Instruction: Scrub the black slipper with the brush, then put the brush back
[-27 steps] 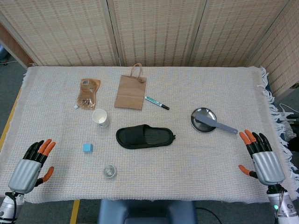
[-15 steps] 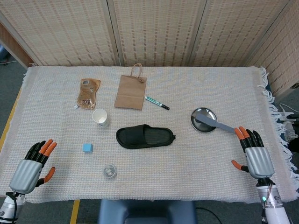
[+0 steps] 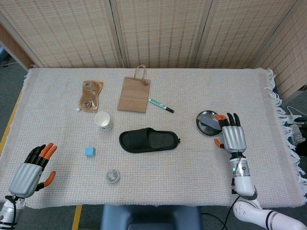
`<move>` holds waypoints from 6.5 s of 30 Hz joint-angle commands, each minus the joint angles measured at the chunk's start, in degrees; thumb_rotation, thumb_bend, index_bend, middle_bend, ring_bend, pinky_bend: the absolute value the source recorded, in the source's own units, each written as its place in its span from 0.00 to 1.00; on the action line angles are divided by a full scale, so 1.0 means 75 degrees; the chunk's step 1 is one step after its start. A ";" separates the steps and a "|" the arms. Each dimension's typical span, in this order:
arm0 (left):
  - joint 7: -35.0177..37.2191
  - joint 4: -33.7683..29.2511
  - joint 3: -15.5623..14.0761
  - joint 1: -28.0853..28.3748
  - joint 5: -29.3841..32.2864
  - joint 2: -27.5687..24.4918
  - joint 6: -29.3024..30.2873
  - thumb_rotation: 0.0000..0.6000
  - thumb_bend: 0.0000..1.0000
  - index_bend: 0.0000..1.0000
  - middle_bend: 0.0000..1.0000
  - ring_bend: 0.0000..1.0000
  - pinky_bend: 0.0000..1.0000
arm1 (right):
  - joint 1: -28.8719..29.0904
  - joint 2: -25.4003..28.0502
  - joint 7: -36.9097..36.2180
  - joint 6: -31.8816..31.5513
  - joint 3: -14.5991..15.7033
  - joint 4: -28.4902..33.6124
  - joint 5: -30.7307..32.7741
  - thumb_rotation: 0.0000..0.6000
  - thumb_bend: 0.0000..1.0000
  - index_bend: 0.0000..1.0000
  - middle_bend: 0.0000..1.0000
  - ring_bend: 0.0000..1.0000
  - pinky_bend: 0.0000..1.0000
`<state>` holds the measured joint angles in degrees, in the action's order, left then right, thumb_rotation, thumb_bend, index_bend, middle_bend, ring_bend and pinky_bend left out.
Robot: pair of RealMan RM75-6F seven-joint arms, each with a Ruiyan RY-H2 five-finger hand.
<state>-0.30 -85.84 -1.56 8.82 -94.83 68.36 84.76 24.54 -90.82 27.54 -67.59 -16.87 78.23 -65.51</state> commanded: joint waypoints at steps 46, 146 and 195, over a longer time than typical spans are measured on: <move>-0.0030 -0.0019 -0.0012 0.0060 0.0206 -0.0019 -0.0195 1.00 0.44 0.00 0.00 0.00 0.10 | 0.1601 -0.2036 0.0447 0.1336 -0.0413 -0.3725 0.1890 1.00 0.14 0.32 0.32 0.17 0.12; 0.1658 0.0095 0.0534 0.3853 -0.0418 0.2054 -0.4081 1.00 0.58 0.00 0.00 0.00 0.05 | 0.2450 0.0048 0.0077 0.1640 0.0812 -0.0346 -0.0421 1.00 0.55 0.91 0.74 0.64 0.89; 0.2659 0.2097 0.0166 0.5041 0.0244 0.3947 -0.4319 1.00 0.58 0.00 0.00 0.00 0.04 | 0.3069 -0.0483 0.1482 0.2181 0.1175 -0.0876 -0.0105 1.00 0.55 0.91 0.74 0.64 0.89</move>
<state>19.70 -70.14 -0.28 46.61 -92.97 97.92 52.31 47.24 -94.09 38.30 -51.51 -7.97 71.85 -66.56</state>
